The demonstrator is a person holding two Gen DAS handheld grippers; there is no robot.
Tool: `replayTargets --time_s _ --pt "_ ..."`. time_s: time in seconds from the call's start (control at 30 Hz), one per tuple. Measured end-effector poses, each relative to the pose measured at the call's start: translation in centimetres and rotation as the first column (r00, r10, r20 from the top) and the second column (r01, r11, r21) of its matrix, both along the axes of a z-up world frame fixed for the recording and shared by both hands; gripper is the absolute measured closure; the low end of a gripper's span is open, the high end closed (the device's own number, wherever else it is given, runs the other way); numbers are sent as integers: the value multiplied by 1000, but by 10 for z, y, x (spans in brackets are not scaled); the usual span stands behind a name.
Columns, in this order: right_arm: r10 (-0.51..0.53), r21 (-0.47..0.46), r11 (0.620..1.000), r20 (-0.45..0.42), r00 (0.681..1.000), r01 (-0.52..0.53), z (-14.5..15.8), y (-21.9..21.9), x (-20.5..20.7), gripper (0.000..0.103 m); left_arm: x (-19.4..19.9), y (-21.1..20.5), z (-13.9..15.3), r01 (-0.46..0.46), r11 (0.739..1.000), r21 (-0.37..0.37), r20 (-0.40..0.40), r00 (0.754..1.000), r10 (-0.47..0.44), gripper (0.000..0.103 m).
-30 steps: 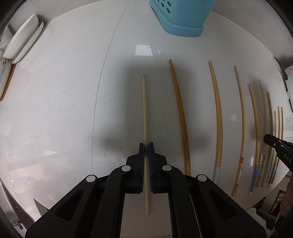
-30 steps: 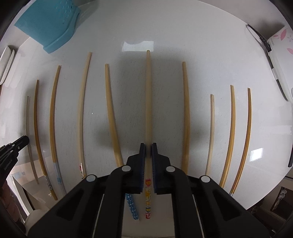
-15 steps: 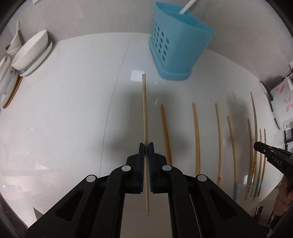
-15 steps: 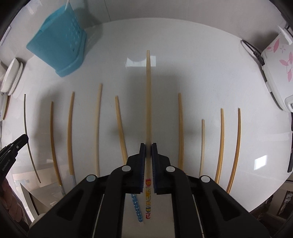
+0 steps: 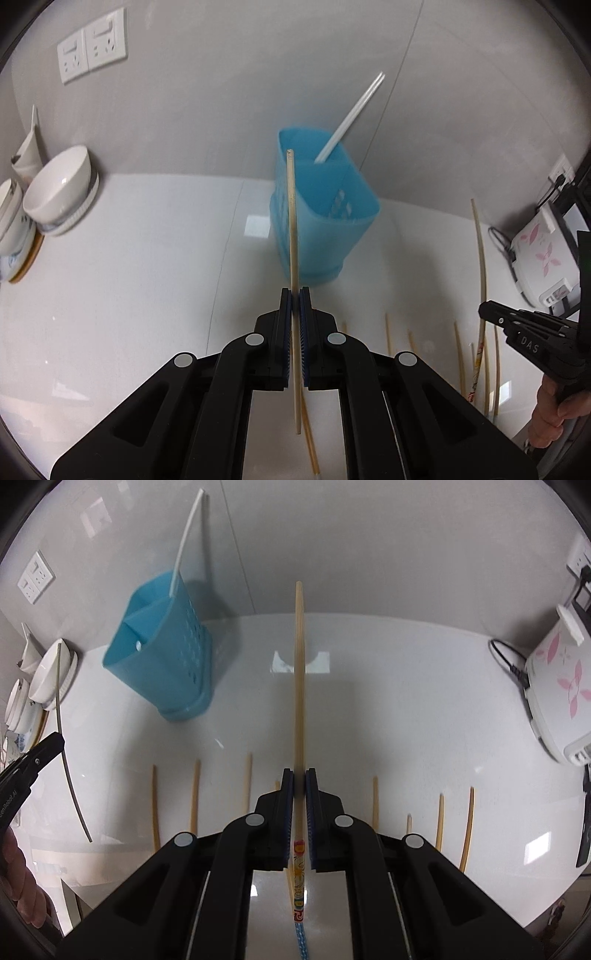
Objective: Organize utensils
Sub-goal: 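Lift both held chopsticks and carry them over the blue utensil holder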
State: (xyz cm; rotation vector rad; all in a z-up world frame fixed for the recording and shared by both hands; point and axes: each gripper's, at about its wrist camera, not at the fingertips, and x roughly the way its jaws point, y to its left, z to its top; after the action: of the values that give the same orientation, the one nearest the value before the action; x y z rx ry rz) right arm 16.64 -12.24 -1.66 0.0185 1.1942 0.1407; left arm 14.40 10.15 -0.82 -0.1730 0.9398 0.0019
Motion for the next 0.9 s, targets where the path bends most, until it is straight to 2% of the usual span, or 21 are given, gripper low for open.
replayTargets --time_s 0.23,0.53,0.73,0.9 --pt "9 29 1000 75 997 -11 22 15 18 97 25 0 26 5 1000 -6 119 993 -4 100" --pt "27 55 998 164 986 -37 44 36 51 97 54 2 53 12 999 -34 258 966 -2 99" --pt "40 76 995 229 973 -59 56 46 66 97 70 2 61 31 998 -56 373 928 -8 100" --pt "45 95 993 267 963 -73 60 49 73 97 81 -5 56 72 997 -40 455 889 -46 99"
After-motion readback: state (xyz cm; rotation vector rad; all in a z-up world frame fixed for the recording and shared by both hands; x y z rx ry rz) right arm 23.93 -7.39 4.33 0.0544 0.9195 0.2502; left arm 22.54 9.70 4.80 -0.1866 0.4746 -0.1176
